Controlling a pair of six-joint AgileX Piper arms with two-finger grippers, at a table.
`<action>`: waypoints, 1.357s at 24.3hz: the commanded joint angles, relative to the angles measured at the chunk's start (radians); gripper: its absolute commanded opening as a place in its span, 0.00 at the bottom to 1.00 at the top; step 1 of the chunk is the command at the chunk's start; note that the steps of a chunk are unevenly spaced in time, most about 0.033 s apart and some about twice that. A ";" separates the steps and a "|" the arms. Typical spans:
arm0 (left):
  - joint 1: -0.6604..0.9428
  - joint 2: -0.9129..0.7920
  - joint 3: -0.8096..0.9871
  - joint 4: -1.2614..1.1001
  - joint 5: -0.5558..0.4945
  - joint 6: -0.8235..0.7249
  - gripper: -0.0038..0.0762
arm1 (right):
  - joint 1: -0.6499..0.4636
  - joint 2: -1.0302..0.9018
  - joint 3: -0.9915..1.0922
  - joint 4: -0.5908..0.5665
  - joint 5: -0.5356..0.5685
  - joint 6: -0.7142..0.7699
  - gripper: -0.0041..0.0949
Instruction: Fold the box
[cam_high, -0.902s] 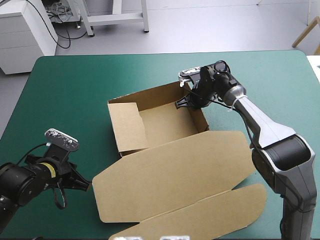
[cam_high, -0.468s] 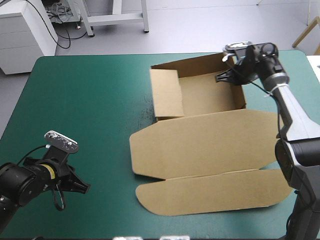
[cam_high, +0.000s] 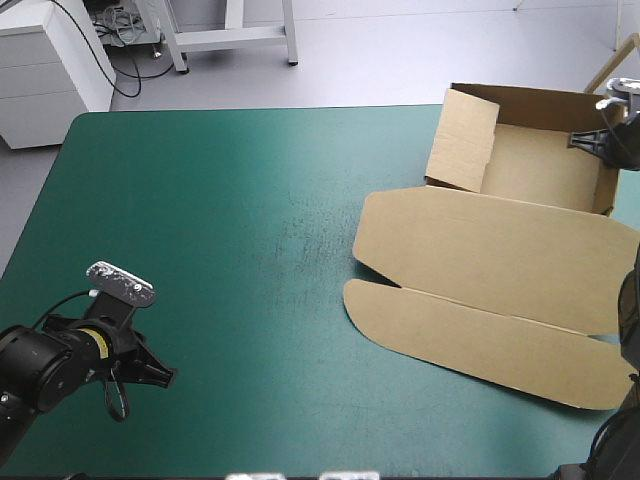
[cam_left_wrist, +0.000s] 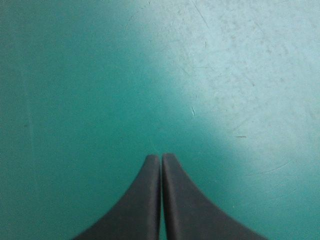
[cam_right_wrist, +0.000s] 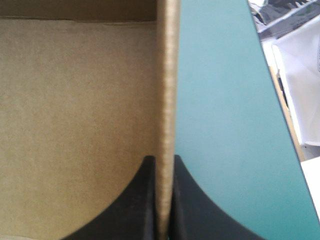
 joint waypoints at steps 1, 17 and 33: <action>-0.004 -0.004 -0.024 0.023 -0.030 -0.011 0.04 | -0.060 -0.043 -0.031 0.029 -0.047 -0.003 0.03; -0.004 -0.004 -0.023 0.048 -0.043 -0.011 0.04 | -0.107 -0.042 -0.094 0.036 -0.038 -0.045 0.90; -0.004 -0.004 -0.023 0.046 -0.102 -0.011 0.04 | -0.072 -0.271 -0.232 0.308 0.132 -0.156 0.04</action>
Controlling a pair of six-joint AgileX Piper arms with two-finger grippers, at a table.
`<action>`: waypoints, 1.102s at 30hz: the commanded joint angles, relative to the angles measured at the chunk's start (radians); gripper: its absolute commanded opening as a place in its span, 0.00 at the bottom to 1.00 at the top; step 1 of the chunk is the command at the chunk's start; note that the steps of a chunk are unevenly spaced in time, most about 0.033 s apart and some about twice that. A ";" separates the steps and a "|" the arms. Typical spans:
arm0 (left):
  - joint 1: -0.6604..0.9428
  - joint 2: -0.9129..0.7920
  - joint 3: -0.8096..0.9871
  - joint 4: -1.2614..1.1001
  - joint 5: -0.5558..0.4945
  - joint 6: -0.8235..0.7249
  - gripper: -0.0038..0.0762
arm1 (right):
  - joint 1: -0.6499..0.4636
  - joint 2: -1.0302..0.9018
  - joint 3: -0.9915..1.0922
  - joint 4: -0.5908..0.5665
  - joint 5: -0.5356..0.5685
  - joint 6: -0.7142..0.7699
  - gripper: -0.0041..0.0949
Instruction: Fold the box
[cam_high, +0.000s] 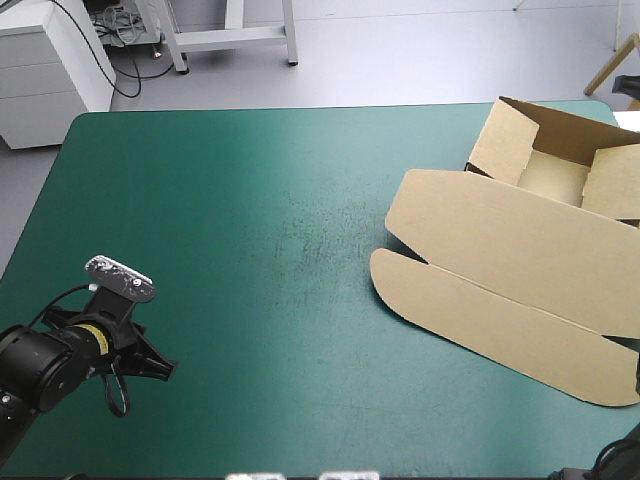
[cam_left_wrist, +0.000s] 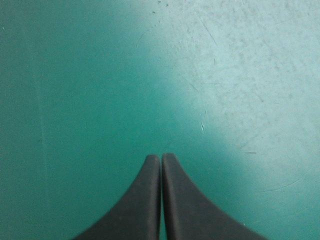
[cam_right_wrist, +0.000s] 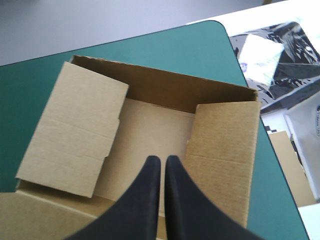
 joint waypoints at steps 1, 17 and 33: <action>-0.004 -0.004 -0.023 0.017 -0.059 -0.011 0.04 | 0.040 -0.093 -0.031 0.049 -0.012 -0.038 0.04; -0.004 -0.004 -0.023 0.010 -0.135 -0.005 0.04 | 0.563 -0.171 0.060 -0.198 0.003 0.018 0.04; -0.004 -0.270 0.163 -0.077 -0.123 0.020 0.04 | 0.636 -0.599 0.794 -0.215 -0.280 0.051 0.04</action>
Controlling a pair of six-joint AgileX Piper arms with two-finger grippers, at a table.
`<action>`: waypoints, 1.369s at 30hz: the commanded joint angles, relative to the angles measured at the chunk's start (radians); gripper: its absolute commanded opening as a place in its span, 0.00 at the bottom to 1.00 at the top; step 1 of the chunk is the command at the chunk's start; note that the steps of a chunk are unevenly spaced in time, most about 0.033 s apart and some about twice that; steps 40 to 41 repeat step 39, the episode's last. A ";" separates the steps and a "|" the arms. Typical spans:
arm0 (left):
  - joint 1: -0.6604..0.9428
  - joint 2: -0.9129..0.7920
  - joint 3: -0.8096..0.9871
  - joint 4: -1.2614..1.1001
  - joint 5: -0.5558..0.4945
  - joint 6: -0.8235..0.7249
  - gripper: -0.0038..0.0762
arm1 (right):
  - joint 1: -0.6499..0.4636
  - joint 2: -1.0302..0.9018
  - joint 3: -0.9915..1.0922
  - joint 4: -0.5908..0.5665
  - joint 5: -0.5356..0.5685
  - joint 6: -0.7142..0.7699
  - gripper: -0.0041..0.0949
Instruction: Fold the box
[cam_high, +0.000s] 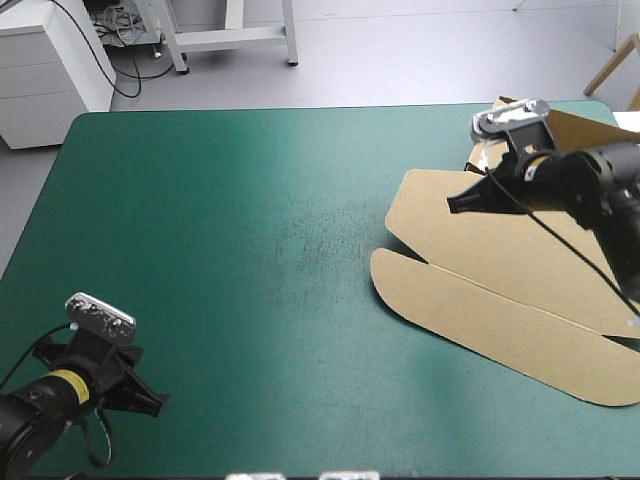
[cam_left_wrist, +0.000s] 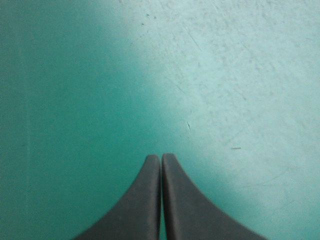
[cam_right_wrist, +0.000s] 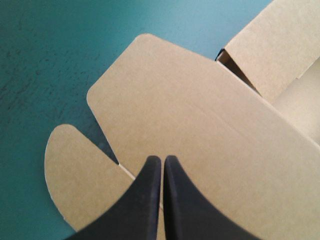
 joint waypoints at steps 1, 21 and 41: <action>-0.004 -0.069 0.017 -0.041 -0.042 -0.003 0.04 | -0.001 -0.165 0.151 0.009 -0.127 -0.013 0.04; -0.004 -0.183 0.086 -0.058 0.008 0.042 0.04 | -0.001 -0.937 0.836 0.032 -0.204 -0.045 0.04; -0.004 -0.183 0.150 -0.058 -0.035 0.047 0.04 | -0.001 -1.023 0.884 0.033 -0.193 -0.027 0.04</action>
